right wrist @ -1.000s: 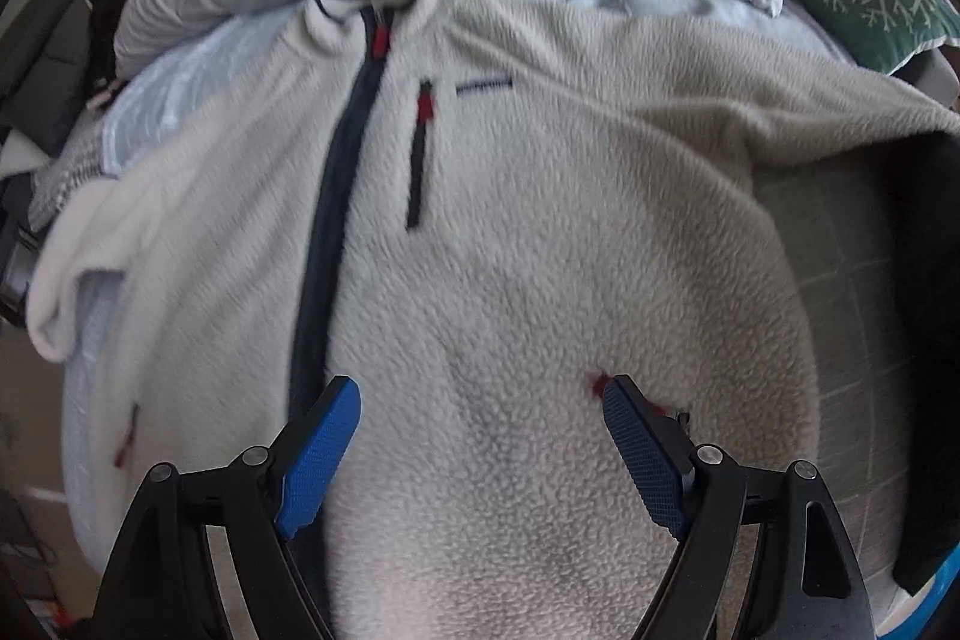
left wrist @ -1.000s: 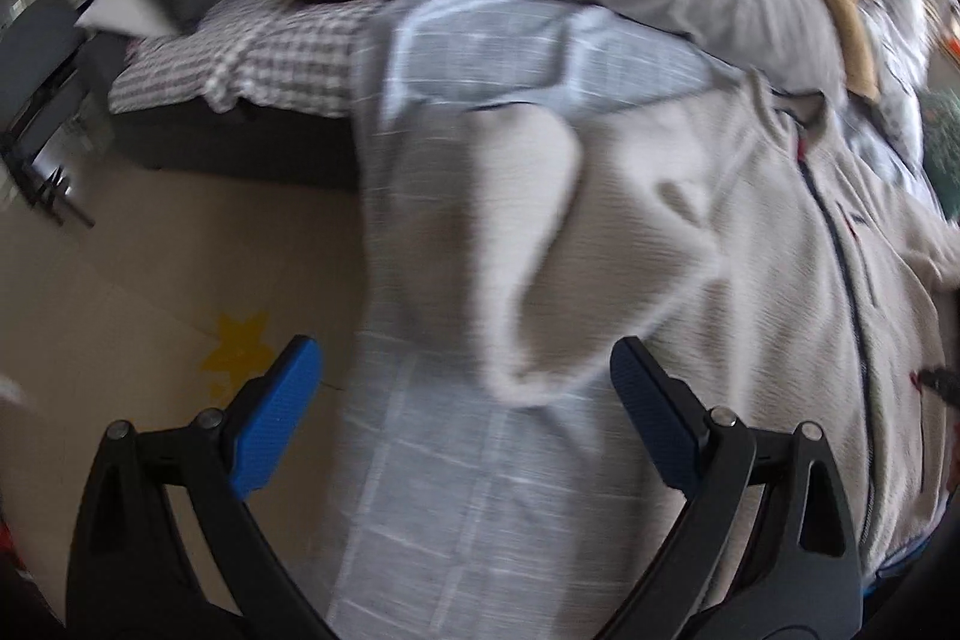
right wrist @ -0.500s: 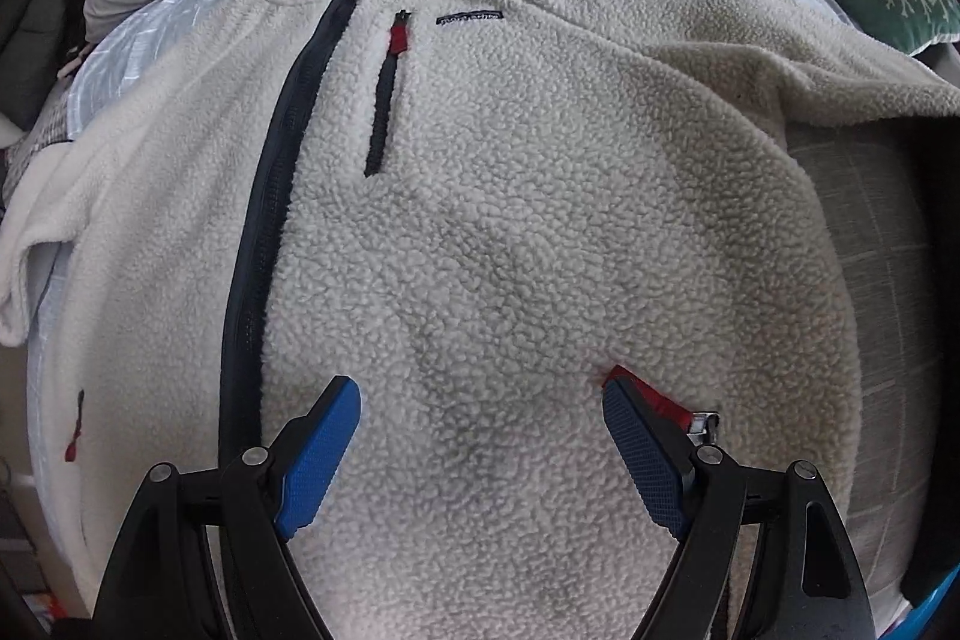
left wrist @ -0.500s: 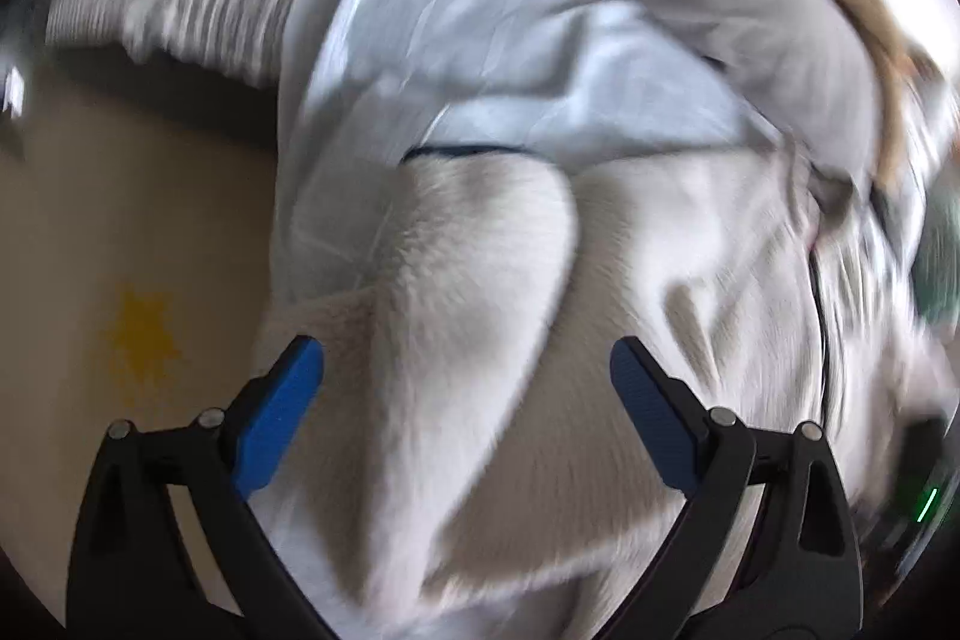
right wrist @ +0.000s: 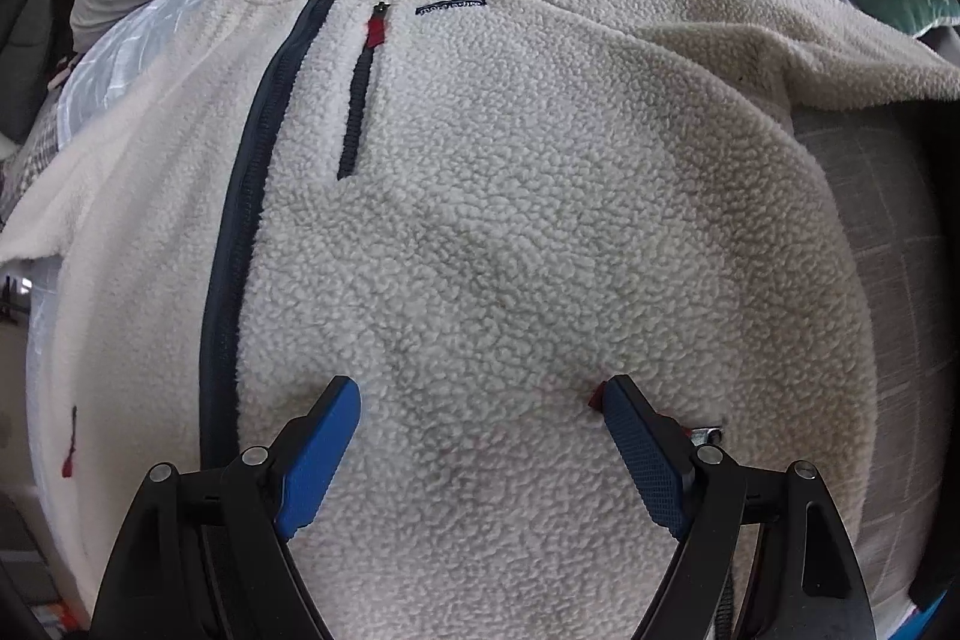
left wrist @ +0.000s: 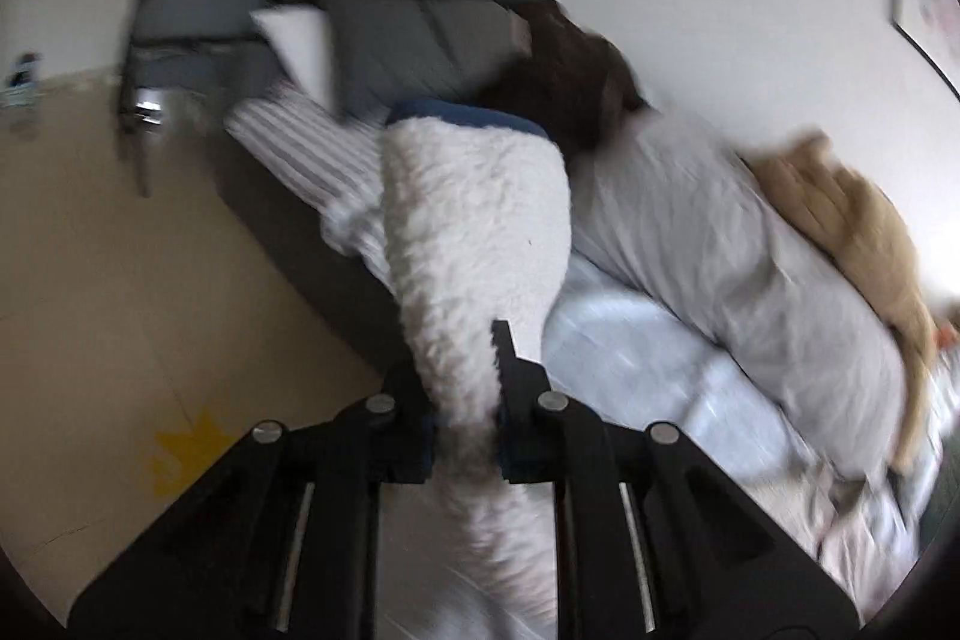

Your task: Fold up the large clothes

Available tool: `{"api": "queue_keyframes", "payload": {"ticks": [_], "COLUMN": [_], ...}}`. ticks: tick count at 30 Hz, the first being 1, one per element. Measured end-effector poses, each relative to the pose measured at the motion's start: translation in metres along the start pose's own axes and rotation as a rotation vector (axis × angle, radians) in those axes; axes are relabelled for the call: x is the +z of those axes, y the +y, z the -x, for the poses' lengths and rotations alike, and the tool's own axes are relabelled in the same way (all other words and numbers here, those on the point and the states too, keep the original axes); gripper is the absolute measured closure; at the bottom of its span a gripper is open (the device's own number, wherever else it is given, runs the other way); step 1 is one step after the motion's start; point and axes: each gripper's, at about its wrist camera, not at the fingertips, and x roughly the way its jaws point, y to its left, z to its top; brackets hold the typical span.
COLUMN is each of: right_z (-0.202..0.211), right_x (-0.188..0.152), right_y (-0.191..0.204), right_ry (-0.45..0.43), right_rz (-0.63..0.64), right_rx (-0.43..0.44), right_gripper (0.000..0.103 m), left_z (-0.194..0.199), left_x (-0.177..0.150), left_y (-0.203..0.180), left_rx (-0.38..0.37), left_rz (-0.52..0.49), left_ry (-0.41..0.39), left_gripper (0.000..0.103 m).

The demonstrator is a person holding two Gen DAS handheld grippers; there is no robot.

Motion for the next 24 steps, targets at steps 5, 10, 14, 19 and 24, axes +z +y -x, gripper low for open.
{"api": "queue_keyframes", "payload": {"ticks": [5, 10, 14, 19, 24], "right_z": [-0.001, -0.004, -0.003, 0.004, 0.024], "right_x": [-0.004, -0.013, -0.016, -0.019, -0.02], "right_y": [0.001, -0.002, 0.004, 0.008, 0.006], "right_ry": [-0.01, -0.011, -0.016, -0.018, -0.054], "right_rz": [0.007, -0.003, 0.012, 0.01, 0.006], "right_rx": [-0.001, -0.006, -0.009, 0.008, 0.027], "right_gripper": [0.018, 0.018, 0.018, 0.018, 0.018], "left_z": [-0.026, -0.051, -0.052, -0.04, -0.017], "left_x": [-0.003, -0.031, -0.042, -0.055, -0.08], "left_y": [0.044, 0.062, 0.078, 0.059, 0.018], "left_rx": [0.115, 0.28, 0.282, 0.213, 0.104], "left_rz": [0.083, 0.067, 0.078, 0.039, 0.002], "left_ry": [0.02, 0.116, 0.173, 0.277, 0.371], "left_gripper": [0.085, 0.04, 0.03, 0.027, 0.025]}}
